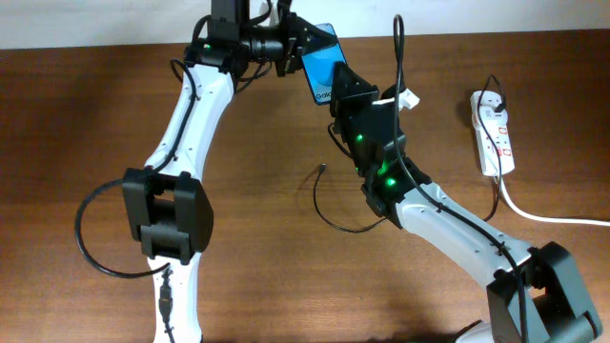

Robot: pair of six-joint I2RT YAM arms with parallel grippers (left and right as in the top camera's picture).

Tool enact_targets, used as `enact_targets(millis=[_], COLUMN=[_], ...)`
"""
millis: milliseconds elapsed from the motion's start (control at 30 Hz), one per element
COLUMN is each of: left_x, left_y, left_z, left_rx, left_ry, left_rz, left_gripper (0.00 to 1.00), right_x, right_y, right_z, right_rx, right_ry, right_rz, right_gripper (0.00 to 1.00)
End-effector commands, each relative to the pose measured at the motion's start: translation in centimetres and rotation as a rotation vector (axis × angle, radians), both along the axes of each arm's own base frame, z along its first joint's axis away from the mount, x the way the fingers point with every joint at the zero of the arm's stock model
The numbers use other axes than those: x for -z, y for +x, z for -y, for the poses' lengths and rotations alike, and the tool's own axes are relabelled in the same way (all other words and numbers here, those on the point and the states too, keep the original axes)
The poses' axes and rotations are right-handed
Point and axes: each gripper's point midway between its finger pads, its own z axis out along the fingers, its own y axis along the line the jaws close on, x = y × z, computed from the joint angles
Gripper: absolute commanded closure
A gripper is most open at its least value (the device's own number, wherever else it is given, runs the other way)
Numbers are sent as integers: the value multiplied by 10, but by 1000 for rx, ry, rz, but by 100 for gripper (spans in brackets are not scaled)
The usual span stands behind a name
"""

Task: Plug charger to phone and switch on socket

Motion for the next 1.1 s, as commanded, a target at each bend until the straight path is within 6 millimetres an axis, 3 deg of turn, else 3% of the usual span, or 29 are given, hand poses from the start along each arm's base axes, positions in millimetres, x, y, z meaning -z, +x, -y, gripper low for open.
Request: enact_targets(millis=[0, 100, 333, 400, 567, 667, 833, 1067], left_x=[-13, -12, -11, -11, -11, -11, -11, -4], left_y=[10, 10, 9, 9, 10, 10, 10, 13], left_z=[16, 16, 15, 15, 15, 15, 15, 2], left_rx=[-74, -76, -76, -76, -78, -77, -77, -96], left_ry=[62, 64, 66, 66, 66, 66, 66, 83], left_rz=[146, 147, 138, 138, 138, 138, 138, 99], left_gripper=[92, 100, 100, 100, 100, 100, 100, 100], right_x=[28, 28, 27, 28, 28, 28, 28, 16], right_y=[-20, -20, -19, -19, -16, -14, -7, 7], right_z=[-51, -51, -51, -51, -45, -40, -27, 7], right_rx=[-228, -228, -226, -226, -206, -197, -171, -240], right_ry=[-158, -159, -158, -159, -161, -161, -163, -245], right_rz=[-23, -23, -23, -23, -25, -26, -26, 35], right_gripper=[96, 96, 95, 88, 86, 72, 60, 31])
